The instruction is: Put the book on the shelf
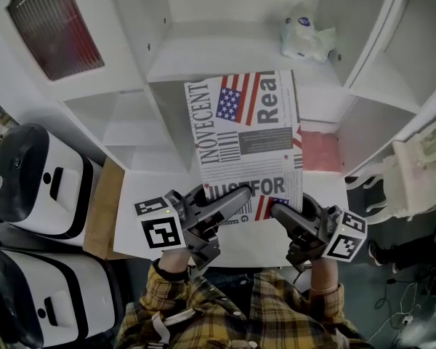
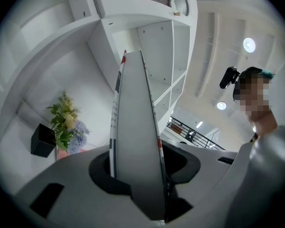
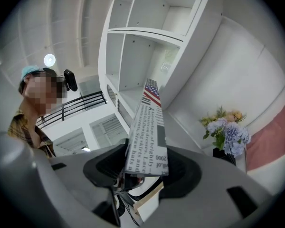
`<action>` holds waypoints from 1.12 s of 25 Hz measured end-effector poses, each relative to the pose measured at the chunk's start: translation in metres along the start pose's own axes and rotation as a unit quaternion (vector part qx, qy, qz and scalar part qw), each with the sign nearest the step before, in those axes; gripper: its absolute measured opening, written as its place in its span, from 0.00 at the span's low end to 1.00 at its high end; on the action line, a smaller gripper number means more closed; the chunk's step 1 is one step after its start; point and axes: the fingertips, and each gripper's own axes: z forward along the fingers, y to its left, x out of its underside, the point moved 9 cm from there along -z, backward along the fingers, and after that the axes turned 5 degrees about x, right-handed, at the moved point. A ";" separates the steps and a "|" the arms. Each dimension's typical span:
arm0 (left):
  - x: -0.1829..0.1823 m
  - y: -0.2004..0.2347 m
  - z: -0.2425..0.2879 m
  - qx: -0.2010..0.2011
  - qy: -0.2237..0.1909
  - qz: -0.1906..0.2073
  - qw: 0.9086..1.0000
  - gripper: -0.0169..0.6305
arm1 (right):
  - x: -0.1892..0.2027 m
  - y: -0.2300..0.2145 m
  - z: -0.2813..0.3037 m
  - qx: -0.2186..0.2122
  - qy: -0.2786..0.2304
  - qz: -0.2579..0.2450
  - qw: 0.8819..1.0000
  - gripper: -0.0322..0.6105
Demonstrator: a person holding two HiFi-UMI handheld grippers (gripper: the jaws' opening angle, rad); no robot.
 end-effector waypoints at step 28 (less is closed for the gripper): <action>-0.002 0.011 0.001 0.037 -0.016 0.044 0.998 0.31 | 0.007 -0.008 0.002 -0.038 -0.086 -0.085 0.992 0.41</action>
